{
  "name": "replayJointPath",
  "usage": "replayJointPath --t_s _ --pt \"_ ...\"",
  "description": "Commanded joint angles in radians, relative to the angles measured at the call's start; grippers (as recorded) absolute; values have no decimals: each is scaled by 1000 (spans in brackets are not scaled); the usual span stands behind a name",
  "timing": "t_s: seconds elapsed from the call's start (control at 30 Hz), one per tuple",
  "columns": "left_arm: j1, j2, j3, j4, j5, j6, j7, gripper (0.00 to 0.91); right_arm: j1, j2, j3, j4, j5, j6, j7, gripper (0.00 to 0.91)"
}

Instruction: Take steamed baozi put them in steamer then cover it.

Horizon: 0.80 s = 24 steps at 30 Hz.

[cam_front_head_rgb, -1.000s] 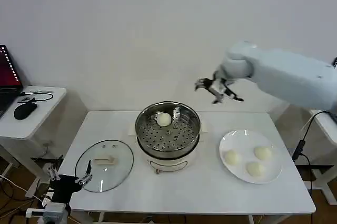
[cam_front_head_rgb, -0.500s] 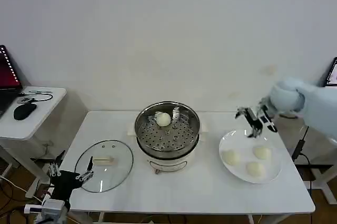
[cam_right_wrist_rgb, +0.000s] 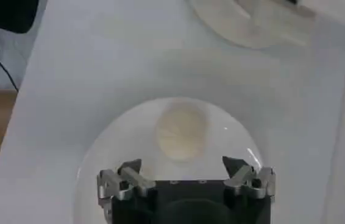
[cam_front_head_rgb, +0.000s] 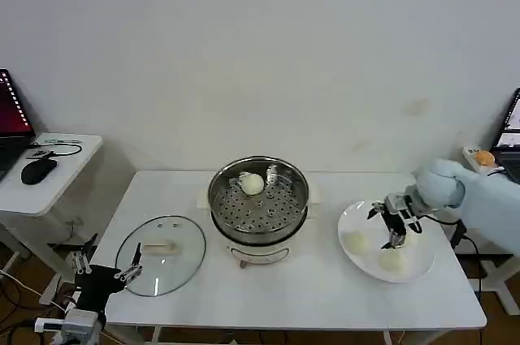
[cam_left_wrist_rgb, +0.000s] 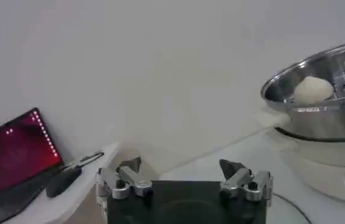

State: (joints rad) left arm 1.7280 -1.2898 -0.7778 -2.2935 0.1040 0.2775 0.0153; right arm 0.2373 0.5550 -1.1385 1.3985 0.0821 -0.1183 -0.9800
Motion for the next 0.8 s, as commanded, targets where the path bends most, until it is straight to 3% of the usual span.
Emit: replayJointPath --t_s 0.03,0.67,0.8 --pt "0 -2 -2 4 3 -1 1 907 -117 80 77 -103 -21 -13 -7 907" --pt "-2 -8 -2 17 21 -2 9 907 -190 189 129 -201 -103 2 17 907" --pt "-1 -8 -3 18 21 -2 9 907 -200 196 137 -211 -114 0 14 806"
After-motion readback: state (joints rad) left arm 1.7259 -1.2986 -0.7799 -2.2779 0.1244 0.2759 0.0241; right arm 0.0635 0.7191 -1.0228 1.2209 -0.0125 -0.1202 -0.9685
